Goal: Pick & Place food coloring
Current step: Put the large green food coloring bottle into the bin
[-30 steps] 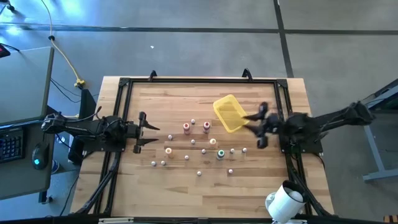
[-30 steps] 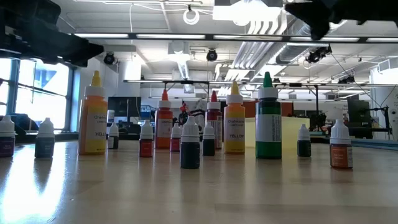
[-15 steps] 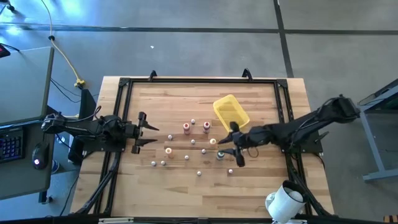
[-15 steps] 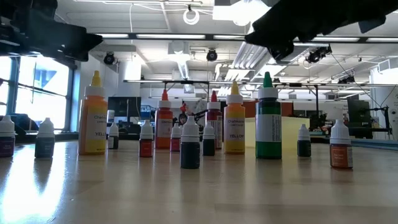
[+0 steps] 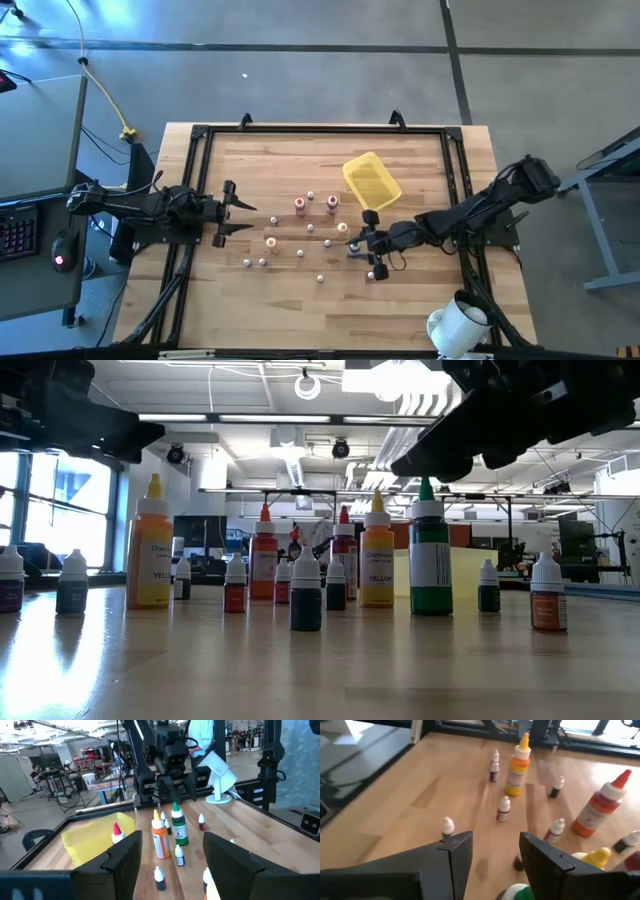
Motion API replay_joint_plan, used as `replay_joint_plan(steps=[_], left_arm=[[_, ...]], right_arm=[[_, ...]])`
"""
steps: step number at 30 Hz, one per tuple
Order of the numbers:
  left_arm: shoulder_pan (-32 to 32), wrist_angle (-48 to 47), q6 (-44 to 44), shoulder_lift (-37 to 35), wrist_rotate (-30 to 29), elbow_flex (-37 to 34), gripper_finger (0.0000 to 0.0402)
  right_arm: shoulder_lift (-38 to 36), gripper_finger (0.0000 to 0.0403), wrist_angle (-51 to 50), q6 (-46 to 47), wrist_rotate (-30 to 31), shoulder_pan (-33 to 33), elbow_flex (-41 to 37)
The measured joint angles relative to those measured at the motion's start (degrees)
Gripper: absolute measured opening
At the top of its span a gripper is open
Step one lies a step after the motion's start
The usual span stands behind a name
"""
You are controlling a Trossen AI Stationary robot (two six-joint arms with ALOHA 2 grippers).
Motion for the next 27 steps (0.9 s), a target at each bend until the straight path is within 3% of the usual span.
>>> replay_joint_plan(steps=[12,21,27], left_arm=[[0.00,0.19,-0.04,0.00,-0.03,0.00,0.0209],[0.01,0.19,-0.04,0.00,-0.07,0.00,0.0209],[0.00,0.21,-0.04,0.00,-0.07,0.00,0.0209]], right_arm=[[-3.92,0.0156,-0.85,-0.99,0.95,0.00,-0.09],[-2.54,0.0156,-8.74,5.37,2.38,-1.26,-0.14],[-2.42,0.0156,-9.38,4.75,3.68,-1.42,-0.07]])
